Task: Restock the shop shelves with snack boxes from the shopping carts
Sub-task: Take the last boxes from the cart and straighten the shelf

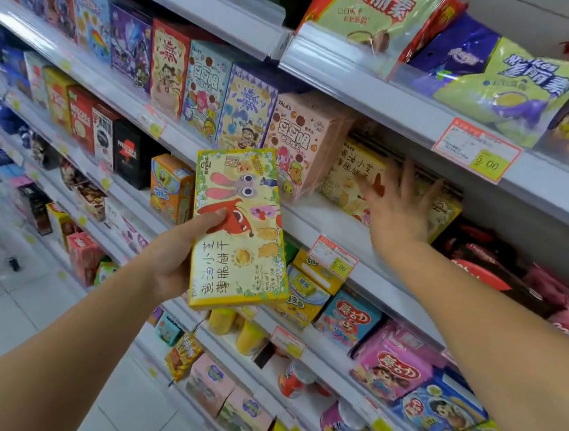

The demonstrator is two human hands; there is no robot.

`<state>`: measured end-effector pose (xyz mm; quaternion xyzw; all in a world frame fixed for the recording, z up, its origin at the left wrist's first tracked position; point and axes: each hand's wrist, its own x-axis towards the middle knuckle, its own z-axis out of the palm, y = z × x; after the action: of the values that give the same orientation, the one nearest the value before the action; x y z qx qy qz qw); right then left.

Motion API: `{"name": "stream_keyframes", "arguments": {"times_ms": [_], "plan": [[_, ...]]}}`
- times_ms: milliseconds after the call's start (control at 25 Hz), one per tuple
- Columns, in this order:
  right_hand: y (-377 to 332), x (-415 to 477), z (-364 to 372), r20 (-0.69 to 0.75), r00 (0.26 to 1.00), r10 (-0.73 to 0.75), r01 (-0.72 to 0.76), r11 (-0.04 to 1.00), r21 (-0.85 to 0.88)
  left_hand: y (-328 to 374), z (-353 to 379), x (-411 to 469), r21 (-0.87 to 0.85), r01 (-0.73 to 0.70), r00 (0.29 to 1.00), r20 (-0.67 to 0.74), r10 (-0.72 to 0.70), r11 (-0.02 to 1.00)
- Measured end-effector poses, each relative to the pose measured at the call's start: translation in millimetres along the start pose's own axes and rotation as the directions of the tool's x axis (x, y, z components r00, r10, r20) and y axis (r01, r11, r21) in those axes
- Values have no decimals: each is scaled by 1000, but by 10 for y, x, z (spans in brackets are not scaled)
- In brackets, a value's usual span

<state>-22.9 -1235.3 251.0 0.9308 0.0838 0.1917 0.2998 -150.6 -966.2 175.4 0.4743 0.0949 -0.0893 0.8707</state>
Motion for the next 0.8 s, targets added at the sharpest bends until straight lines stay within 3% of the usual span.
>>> {"name": "stream_keyframes", "arguments": {"times_ms": [240, 320, 360, 400, 440, 480, 520, 560, 640, 720, 760, 800], "plan": [[116, 67, 27, 48, 998, -40, 36, 996, 83, -34, 95, 10, -29, 48, 998, 35, -47, 998], [103, 3, -40, -87, 996, -32, 47, 984, 173, -79, 163, -3, -27, 81, 996, 48, -80, 996], [70, -62, -72, -195, 981, 11, 49, 953, 300, -94, 204, -13, -21, 92, 994, 58, -90, 996], [25, -159, -126, -241, 967, 83, 53, 858, 511, -108, 254, -32, -20, 108, 992, 69, -106, 994], [-24, -292, -255, -157, 978, 140, 30, 646, 763, -121, 316, -56, -22, 126, 989, 80, -124, 992], [-73, -431, -393, 32, 993, 115, -72, 367, 927, -133, 382, -74, -19, 139, 987, 90, -137, 990], [-111, -575, -512, 246, 969, -6, -244, 112, 963, -150, 448, -78, -2, 151, 984, 101, -150, 989], [-128, -707, -616, 384, 912, -141, -392, -30, 920, -166, 531, -79, 20, 159, 980, 115, -160, 987], [-97, -877, -665, 441, 863, -248, -471, -75, 879, -198, 708, -61, 38, 164, 975, 143, -168, 986], [51, -885, -700, 381, 916, -122, -390, -52, 919, -208, 863, -8, 63, 145, 976, 152, -153, 987], [152, -861, -739, 332, 943, -23, -331, 32, 943, -193, 917, 18, 87, 128, 980, 141, -140, 988], [245, -801, -775, 269, 962, 48, -273, 179, 945, -159, 962, 49, 113, 105, 986, 119, -118, 988]]}}
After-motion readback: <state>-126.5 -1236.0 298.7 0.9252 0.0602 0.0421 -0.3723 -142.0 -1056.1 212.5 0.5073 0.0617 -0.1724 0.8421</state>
